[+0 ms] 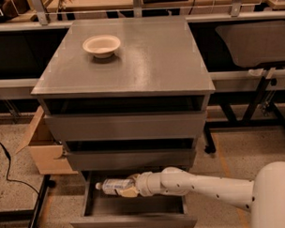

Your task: Place blue plastic bottle into bottom drawer

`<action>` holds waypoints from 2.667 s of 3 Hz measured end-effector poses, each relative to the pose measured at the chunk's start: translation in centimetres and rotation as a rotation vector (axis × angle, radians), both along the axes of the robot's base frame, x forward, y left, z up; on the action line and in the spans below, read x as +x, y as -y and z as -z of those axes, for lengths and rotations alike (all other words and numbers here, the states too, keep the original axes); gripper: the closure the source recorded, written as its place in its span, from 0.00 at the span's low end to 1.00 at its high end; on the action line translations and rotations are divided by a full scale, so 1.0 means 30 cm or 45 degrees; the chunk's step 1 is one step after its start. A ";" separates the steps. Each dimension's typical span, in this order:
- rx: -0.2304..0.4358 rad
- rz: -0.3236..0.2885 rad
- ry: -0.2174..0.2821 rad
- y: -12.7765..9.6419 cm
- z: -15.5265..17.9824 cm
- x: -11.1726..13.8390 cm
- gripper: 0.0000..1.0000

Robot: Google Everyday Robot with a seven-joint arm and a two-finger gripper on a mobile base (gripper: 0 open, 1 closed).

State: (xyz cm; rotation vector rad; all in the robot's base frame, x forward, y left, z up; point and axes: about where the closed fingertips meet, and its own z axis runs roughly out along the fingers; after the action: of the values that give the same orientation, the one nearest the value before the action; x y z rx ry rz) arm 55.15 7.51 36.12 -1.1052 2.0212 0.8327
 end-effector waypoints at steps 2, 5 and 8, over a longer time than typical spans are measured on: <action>-0.014 0.044 -0.072 0.012 0.175 0.061 1.00; -0.010 0.070 -0.113 0.002 0.260 0.084 0.57; -0.007 0.060 -0.119 -0.015 0.266 0.074 0.00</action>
Offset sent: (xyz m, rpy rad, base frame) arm 0.0324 -0.0098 -0.0890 -0.0182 0.0995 -0.0665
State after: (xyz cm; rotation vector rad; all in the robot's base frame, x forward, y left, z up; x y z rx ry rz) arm 57.36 7.97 28.15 -1.0347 2.1195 0.8701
